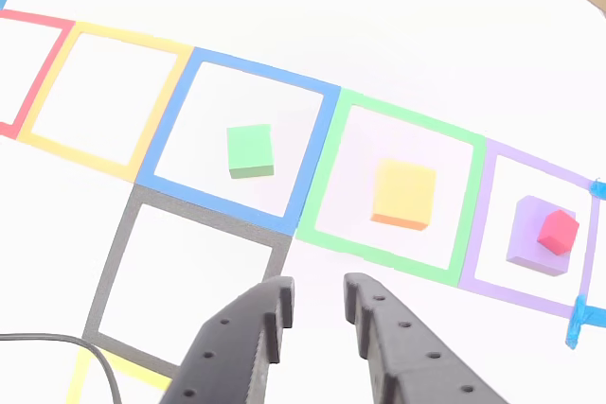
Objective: Tower of hanoi
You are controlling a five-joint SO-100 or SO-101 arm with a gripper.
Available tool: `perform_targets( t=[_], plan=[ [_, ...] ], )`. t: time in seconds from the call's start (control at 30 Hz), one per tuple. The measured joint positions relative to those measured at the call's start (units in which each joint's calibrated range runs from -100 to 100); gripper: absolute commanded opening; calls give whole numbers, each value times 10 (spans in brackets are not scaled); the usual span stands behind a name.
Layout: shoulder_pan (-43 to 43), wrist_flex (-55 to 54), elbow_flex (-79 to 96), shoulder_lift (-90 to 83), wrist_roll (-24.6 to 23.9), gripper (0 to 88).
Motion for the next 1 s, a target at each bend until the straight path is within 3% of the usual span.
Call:
perform_targets(
  t=[0.2,0.4,1.0],
  plan=[
    [-13,-131,165,-19,0,189],
    [-11,-308,359,-26,-4,261],
    [-11,-900,800,26,-4,310]
  ],
)
